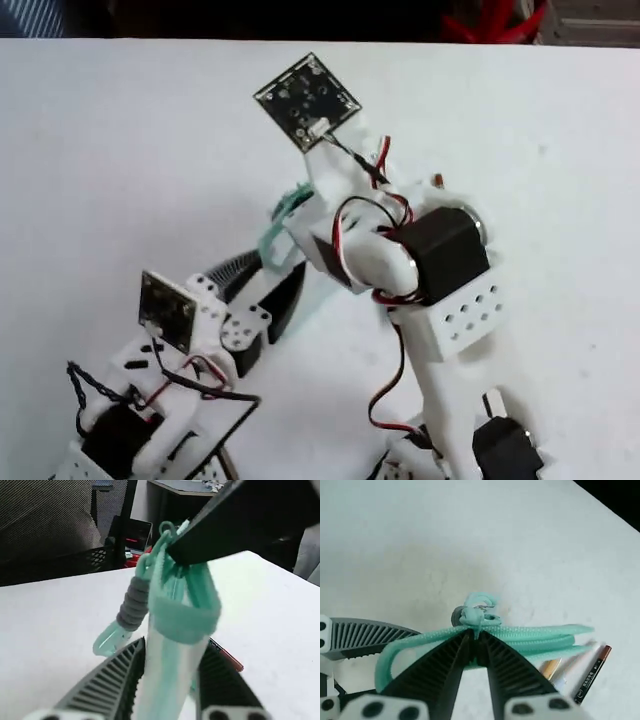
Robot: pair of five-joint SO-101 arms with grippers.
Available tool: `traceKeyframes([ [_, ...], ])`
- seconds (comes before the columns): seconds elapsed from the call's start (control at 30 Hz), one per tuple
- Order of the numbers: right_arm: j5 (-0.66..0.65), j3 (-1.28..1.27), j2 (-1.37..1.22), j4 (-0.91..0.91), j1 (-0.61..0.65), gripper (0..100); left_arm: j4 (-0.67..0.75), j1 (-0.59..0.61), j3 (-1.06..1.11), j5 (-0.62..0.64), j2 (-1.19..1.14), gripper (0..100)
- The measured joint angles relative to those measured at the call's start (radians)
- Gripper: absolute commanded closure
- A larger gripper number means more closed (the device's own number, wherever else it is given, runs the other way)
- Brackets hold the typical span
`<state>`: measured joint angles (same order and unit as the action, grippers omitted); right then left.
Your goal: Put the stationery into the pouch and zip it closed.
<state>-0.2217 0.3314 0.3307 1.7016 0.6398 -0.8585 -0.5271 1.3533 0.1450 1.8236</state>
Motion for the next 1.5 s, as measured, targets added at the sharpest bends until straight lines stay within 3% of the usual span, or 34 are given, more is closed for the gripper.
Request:
traceKeyframes([
  [0.4,-0.002,0.000,-0.006,-0.003,-0.130,98.0,0.018,-0.015,0.000,-0.002,-0.012,98],
  [0.8,-0.005,-0.005,-0.014,-0.112,-0.368,98.0,0.011,-0.017,0.000,-0.002,0.000,98],
  [1.03,-0.005,-0.006,-0.014,-0.115,-0.376,96.9,0.017,-0.021,0.000,-0.002,0.000,98],
  [1.3,-0.025,-0.002,0.011,-0.017,-0.296,54.7,0.006,-0.021,0.000,-0.002,0.003,98],
  [1.4,-0.124,-0.002,0.084,0.005,-0.298,54.4,0.006,-0.021,0.000,-0.002,0.003,98],
  [1.5,-0.181,0.041,0.170,0.006,-0.393,58.9,0.020,-0.015,0.008,-0.002,0.005,98],
])
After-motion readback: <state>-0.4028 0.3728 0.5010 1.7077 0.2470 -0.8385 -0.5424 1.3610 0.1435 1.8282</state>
